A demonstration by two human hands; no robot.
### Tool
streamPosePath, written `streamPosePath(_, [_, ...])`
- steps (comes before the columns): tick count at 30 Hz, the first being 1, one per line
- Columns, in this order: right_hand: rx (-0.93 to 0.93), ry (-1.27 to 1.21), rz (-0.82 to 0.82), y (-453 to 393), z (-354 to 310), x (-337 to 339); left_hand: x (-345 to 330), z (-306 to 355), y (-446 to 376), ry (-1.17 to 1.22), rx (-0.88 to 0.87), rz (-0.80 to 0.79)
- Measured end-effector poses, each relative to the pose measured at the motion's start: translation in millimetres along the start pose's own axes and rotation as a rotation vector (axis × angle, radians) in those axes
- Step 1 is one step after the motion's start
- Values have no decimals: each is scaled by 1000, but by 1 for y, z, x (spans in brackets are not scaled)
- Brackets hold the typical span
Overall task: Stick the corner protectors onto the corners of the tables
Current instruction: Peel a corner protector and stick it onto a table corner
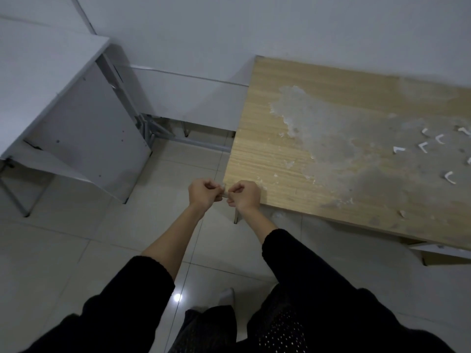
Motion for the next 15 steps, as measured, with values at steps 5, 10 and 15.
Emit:
streamPosePath(5, [-20, 59, -40, -7, -2, -3, -4, 9, -10, -169, -31, -55])
streamPosePath(10, [-118, 92, -140, -11, 0, -9, -10, 16, -17, -391, -104, -117])
streamPosePath(15, [-152, 66, -191, -11, -1, -9, -14, 25, -16, -595, -209, -174])
Point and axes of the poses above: each hand's wrist, its own y-axis away from the middle knuckle, its own x-axis out of the back of the hand, z = x × y, the point moved 9 cm from there along -y, towards the middle knuckle, and after that the axes turned 14 degrees about z, right-handed, at the moved point
